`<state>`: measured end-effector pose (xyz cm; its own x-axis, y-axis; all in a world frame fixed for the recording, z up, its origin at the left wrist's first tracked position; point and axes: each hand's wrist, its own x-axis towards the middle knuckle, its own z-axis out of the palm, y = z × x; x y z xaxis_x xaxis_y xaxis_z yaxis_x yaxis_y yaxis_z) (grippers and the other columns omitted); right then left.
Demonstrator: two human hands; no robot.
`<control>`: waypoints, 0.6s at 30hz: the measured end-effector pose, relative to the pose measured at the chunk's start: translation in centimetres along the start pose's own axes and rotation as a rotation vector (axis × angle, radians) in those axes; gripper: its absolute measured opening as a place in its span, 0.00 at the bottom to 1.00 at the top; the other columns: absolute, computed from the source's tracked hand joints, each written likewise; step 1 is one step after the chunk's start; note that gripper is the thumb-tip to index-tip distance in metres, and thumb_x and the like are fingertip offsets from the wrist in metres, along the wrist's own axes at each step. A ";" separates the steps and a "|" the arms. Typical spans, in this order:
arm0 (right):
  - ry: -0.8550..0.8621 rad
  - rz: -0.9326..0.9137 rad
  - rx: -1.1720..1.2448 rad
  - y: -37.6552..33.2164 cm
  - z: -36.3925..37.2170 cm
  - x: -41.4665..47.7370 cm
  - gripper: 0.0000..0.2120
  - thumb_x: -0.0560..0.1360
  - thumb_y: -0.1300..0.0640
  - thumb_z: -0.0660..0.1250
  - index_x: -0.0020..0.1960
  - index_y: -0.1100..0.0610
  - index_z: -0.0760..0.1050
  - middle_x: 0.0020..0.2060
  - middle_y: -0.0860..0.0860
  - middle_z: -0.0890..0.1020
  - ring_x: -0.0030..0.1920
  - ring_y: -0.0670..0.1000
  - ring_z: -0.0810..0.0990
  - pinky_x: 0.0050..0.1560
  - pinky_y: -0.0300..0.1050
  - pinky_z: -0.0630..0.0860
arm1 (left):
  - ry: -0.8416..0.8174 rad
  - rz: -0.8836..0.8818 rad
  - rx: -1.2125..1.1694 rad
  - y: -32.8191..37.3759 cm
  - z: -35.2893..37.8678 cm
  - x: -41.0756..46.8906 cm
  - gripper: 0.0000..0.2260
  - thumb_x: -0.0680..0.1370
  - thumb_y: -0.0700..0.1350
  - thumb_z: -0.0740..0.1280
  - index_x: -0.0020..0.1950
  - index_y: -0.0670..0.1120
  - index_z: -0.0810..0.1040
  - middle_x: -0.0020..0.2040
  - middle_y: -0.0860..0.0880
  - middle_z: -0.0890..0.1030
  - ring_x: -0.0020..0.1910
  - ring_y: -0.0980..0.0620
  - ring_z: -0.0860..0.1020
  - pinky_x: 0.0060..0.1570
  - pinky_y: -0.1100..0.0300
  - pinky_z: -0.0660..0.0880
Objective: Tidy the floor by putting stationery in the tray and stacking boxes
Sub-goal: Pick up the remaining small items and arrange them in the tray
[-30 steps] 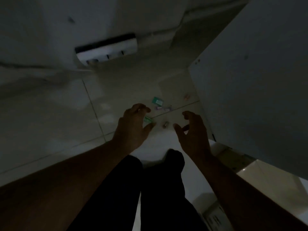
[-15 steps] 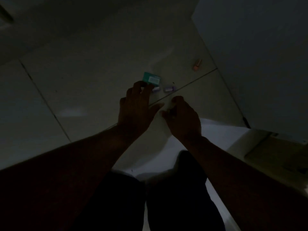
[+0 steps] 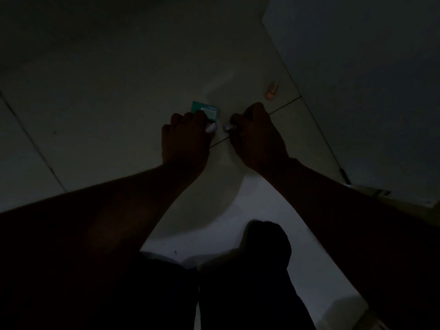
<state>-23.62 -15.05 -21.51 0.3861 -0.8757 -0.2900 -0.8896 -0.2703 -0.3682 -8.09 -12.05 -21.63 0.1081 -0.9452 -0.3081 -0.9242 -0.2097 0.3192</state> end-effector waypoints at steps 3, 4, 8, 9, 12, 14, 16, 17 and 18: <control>0.038 -0.003 -0.030 1.0 -0.8 0.4 0.15 0.81 0.52 0.59 0.53 0.62 0.78 0.58 0.61 0.72 0.56 0.60 0.72 0.57 0.50 0.70 | -0.011 0.008 0.016 0.2 -0.6 0.1 0.16 0.81 0.53 0.57 0.59 0.44 0.74 0.56 0.40 0.77 0.54 0.38 0.72 0.48 0.48 0.67; 0.084 0.016 -0.052 1.5 -1.3 0.8 0.16 0.81 0.52 0.58 0.51 0.62 0.78 0.60 0.62 0.71 0.59 0.60 0.71 0.59 0.48 0.68 | -0.011 0.019 0.015 0.2 -0.9 0.2 0.16 0.81 0.53 0.56 0.60 0.44 0.74 0.57 0.40 0.77 0.54 0.38 0.72 0.49 0.48 0.67; 0.096 0.147 -0.161 4.0 -2.6 3.9 0.19 0.83 0.48 0.52 0.56 0.60 0.76 0.66 0.60 0.72 0.67 0.59 0.68 0.67 0.46 0.61 | -0.004 0.108 -0.005 0.3 -2.2 1.1 0.15 0.81 0.51 0.57 0.61 0.46 0.76 0.57 0.38 0.76 0.54 0.36 0.71 0.51 0.45 0.69; 0.055 0.175 -0.168 4.4 -2.5 4.7 0.19 0.83 0.48 0.52 0.59 0.59 0.75 0.67 0.60 0.72 0.67 0.59 0.68 0.69 0.48 0.59 | -0.006 0.111 -0.040 0.3 -2.5 1.3 0.15 0.81 0.51 0.57 0.61 0.47 0.76 0.58 0.38 0.76 0.55 0.36 0.71 0.52 0.45 0.69; -0.032 0.168 -0.289 4.7 -2.1 6.4 0.18 0.83 0.50 0.51 0.64 0.59 0.71 0.70 0.60 0.68 0.71 0.61 0.63 0.67 0.53 0.58 | -0.002 0.103 -0.106 0.5 -3.0 1.7 0.14 0.81 0.51 0.58 0.60 0.47 0.77 0.58 0.40 0.76 0.56 0.36 0.71 0.53 0.45 0.70; -0.007 0.150 -0.351 4.4 -1.8 6.7 0.16 0.83 0.53 0.52 0.61 0.62 0.71 0.65 0.64 0.71 0.66 0.64 0.67 0.62 0.56 0.61 | 0.002 0.119 -0.107 0.6 -3.2 1.5 0.13 0.81 0.51 0.58 0.60 0.47 0.77 0.58 0.40 0.76 0.56 0.36 0.71 0.52 0.45 0.71; 0.051 0.166 -0.321 3.7 -1.6 6.2 0.14 0.82 0.54 0.53 0.57 0.63 0.72 0.58 0.64 0.73 0.58 0.64 0.71 0.57 0.55 0.64 | -0.003 0.112 -0.113 0.6 -3.4 1.0 0.14 0.81 0.51 0.58 0.60 0.47 0.77 0.58 0.39 0.76 0.57 0.37 0.71 0.52 0.45 0.71; 0.062 0.170 -0.282 3.3 -1.5 5.6 0.14 0.82 0.54 0.53 0.57 0.62 0.72 0.57 0.63 0.74 0.56 0.63 0.71 0.56 0.54 0.64 | -0.014 0.096 -0.112 0.6 -3.5 0.8 0.14 0.81 0.51 0.59 0.60 0.46 0.77 0.58 0.39 0.76 0.57 0.37 0.71 0.52 0.44 0.71; 0.062 0.156 -0.252 2.9 -1.3 4.9 0.14 0.83 0.53 0.52 0.56 0.62 0.72 0.56 0.62 0.74 0.56 0.62 0.71 0.54 0.52 0.64 | -0.031 0.078 -0.104 0.5 -3.7 0.6 0.15 0.81 0.52 0.58 0.61 0.46 0.77 0.58 0.39 0.76 0.58 0.37 0.71 0.53 0.44 0.71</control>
<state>-24.66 -20.67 -22.86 0.2317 -0.9350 -0.2685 -0.9724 -0.2150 -0.0907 -7.14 -13.63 -18.30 0.0248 -0.9516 -0.3062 -0.8864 -0.1625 0.4335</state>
